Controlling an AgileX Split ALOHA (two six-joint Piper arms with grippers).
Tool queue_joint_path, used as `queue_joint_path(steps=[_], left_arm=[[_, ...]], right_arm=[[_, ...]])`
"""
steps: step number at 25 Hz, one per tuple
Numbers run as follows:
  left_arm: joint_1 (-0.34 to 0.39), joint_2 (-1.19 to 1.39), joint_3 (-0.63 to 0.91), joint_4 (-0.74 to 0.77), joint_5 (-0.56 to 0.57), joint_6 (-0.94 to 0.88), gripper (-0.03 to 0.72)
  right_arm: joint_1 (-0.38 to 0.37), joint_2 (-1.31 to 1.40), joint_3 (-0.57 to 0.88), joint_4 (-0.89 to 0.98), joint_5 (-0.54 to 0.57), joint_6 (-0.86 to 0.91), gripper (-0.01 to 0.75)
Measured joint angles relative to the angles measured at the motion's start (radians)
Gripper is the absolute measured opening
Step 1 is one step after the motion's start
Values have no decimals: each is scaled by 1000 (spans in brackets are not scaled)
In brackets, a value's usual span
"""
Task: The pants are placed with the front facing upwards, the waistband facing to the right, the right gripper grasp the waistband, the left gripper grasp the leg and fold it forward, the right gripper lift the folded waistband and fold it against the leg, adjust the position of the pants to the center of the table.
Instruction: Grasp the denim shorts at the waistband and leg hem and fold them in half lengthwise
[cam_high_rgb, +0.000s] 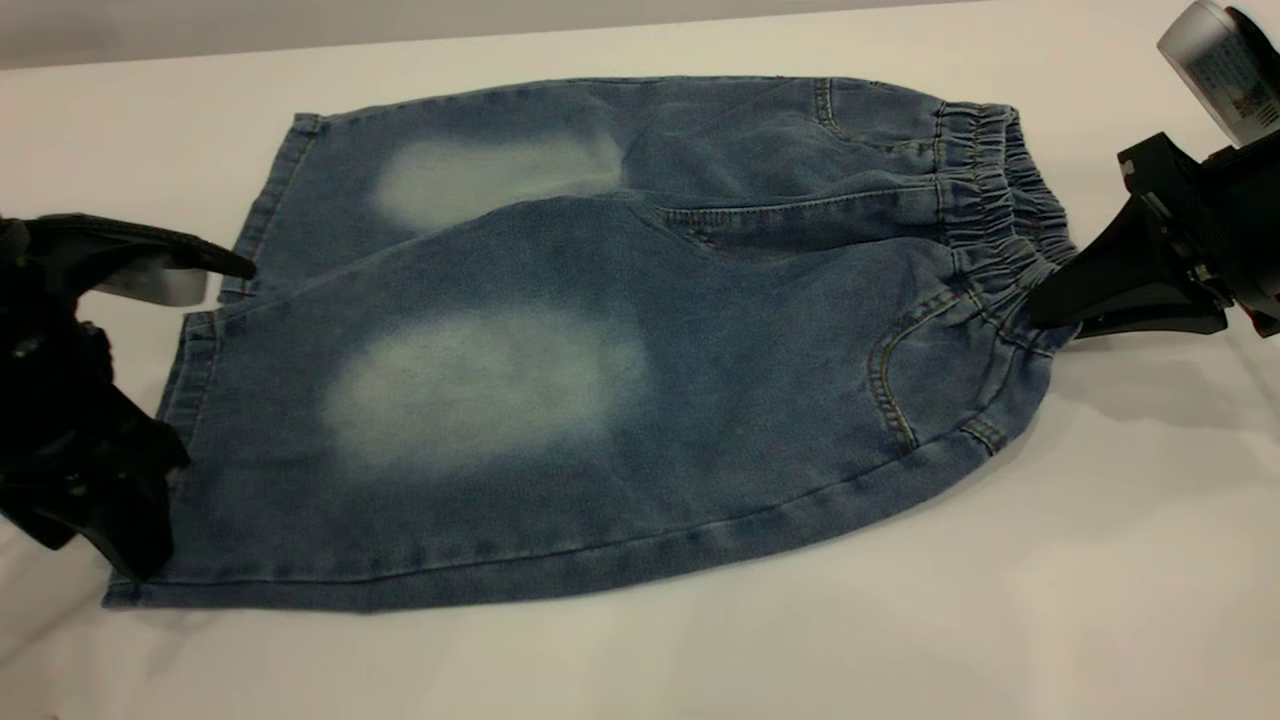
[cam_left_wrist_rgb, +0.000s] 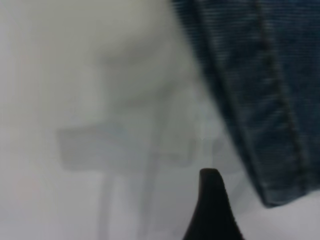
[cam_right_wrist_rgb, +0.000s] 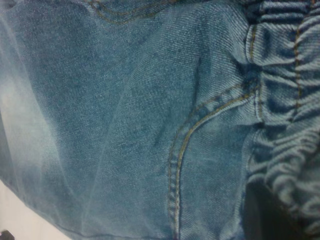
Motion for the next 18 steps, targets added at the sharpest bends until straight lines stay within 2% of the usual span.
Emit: queue_joint_path(steps=[6,18], left_arm=[[-72,4,-2,16,-12,3,451],[-73,86,-6,37,-4,-1,451]], right_arm=[[0,0,0,0,-1,0,36],[0,0,0,-19,0,0,36]])
